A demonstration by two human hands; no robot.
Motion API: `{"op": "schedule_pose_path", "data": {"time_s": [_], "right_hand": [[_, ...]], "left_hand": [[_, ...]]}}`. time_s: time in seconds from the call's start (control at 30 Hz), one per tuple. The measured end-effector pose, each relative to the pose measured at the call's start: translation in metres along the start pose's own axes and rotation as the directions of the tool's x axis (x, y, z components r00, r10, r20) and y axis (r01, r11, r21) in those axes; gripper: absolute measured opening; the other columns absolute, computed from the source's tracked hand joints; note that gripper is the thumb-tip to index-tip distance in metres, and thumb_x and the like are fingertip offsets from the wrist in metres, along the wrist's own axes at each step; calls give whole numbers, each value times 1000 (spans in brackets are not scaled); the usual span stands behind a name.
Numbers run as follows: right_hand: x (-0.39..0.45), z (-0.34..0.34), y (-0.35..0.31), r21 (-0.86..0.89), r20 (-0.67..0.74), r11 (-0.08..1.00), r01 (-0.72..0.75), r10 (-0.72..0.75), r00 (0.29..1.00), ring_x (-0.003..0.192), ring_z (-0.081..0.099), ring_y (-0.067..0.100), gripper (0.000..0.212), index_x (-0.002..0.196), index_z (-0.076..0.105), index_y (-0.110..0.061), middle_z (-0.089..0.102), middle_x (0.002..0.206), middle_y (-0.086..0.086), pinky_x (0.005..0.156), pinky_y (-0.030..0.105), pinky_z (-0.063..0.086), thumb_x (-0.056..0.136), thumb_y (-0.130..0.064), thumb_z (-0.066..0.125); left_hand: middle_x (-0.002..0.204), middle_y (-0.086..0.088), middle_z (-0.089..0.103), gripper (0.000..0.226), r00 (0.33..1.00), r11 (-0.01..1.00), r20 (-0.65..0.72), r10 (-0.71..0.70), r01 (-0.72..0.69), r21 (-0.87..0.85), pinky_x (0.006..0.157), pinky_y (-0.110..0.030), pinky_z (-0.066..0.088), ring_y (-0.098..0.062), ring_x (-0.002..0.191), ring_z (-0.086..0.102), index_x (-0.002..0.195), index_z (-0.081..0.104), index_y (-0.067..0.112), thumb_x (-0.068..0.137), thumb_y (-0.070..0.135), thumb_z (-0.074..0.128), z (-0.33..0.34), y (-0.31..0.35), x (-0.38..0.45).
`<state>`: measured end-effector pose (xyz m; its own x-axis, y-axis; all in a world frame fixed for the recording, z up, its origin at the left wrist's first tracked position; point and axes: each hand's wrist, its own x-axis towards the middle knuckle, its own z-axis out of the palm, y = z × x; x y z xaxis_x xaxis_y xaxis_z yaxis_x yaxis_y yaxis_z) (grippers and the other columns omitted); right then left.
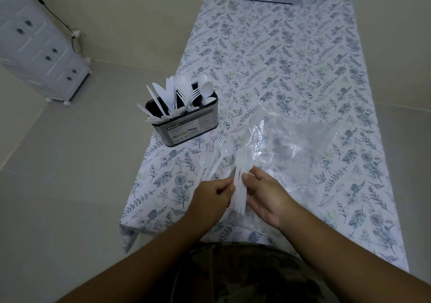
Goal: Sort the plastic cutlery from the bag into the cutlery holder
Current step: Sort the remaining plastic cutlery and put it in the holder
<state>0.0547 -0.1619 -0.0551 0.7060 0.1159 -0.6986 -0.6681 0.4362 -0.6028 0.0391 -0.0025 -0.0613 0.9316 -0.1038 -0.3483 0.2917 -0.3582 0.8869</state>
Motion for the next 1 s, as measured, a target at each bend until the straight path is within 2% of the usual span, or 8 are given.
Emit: {"op": "schedule_pose_path", "data": {"time_s": [0.07,0.13,0.27,0.37,0.47,0.67,0.8,1.0], "right_hand": [[1,1,0,8,7,1000,2,-2,1000,115,69,36,30,129,64,-5,72,123,21,101,49,55,104,0,49],[2,1,1,14,9,1000,-12,12,1000,116,69,35,32,131,64,-6,73,123,19,102,48,54,102,2,52],[3,1,3,-3,21,1000,-25,25,999,113,71,32,34,131,64,-7,75,120,16,101,47,55,100,4,55],[3,-1,4,-60,4,998,-18,18,1000,108,74,31,35,129,63,-6,76,117,15,98,47,57,97,6,58],[4,-3,11,-163,-60,987,-11,1,998,107,73,34,61,148,45,-4,73,121,17,96,49,58,92,6,67],[0,-9,11,-176,-84,984,17,-32,996,104,74,36,61,143,50,-4,70,118,30,85,44,62,87,10,70],[-4,-12,6,-199,-62,979,33,-46,997,90,72,27,35,122,69,-7,76,104,20,92,48,58,92,10,63],[-1,-17,12,-220,-86,975,20,-40,995,97,74,28,38,125,68,-10,77,110,20,92,46,60,93,9,63]], "left_hand": [[69,13,68,35,995,986,9,97,-97,136,66,-9,48,7,62,59,134,62,23,99,18,58,0,3,-1],[70,16,63,35,984,948,40,176,-180,262,62,-4,41,9,62,58,134,62,20,100,17,54,0,9,-3],[74,-1,60,31,945,806,158,288,-328,492,61,-28,46,-12,63,54,114,65,10,102,23,39,-2,16,1],[80,-4,56,30,933,713,230,276,-359,602,67,-33,48,-17,72,54,100,66,10,101,24,40,-7,22,9],[85,-1,59,23,954,698,186,235,-299,651,69,-33,51,-17,77,58,92,67,14,95,25,48,-15,22,21],[79,-3,63,12,994,704,-108,16,66,707,65,-32,55,-18,73,62,87,66,10,89,15,55,-36,3,59],[89,-5,64,13,995,670,-103,-8,82,738,67,-31,51,-21,82,62,94,65,8,90,20,61,-37,-6,66],[94,-5,61,19,996,635,-89,-18,80,768,65,-29,42,-19,84,56,96,61,10,92,27,68,-31,-5,71]]}}
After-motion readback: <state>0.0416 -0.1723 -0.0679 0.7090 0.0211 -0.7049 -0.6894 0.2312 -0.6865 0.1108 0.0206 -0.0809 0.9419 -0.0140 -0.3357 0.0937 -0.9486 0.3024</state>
